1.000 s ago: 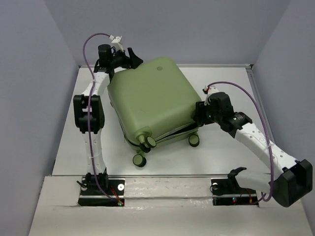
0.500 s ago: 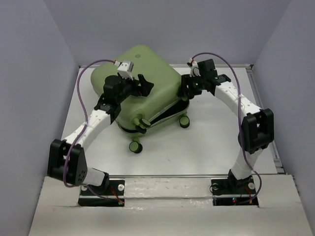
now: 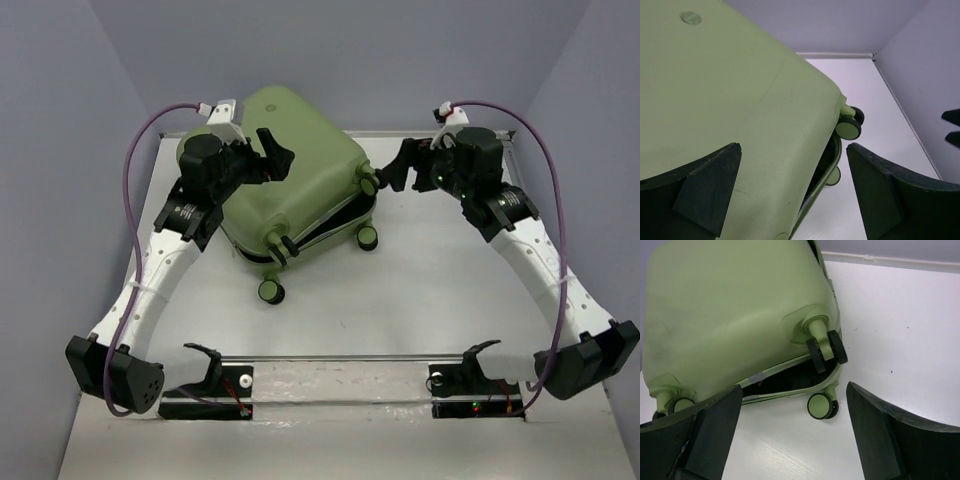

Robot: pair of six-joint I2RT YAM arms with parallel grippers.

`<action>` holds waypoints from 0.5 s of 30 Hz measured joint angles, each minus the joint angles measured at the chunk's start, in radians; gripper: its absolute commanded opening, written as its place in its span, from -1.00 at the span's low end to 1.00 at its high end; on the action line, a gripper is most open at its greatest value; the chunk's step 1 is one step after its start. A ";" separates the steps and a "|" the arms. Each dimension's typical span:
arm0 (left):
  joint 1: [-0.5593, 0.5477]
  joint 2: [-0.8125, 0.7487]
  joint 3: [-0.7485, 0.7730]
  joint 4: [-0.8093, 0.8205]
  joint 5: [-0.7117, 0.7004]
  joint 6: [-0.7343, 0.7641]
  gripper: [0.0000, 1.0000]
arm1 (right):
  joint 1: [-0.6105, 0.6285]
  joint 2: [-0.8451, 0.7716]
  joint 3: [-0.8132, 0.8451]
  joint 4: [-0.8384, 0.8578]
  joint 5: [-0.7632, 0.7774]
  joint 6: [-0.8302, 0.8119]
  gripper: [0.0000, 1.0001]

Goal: Pack the luggage

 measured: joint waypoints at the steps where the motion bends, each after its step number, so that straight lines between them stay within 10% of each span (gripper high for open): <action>1: 0.000 -0.003 0.024 -0.012 -0.019 0.000 0.98 | 0.011 0.005 0.003 0.003 -0.006 -0.026 0.78; 8: 0.073 -0.044 -0.032 -0.092 -0.105 -0.011 0.98 | 0.156 0.216 0.051 -0.070 -0.023 -0.127 0.95; 15: 0.155 -0.090 -0.047 -0.095 -0.135 -0.036 0.98 | 0.601 0.349 0.088 -0.048 0.042 -0.107 0.99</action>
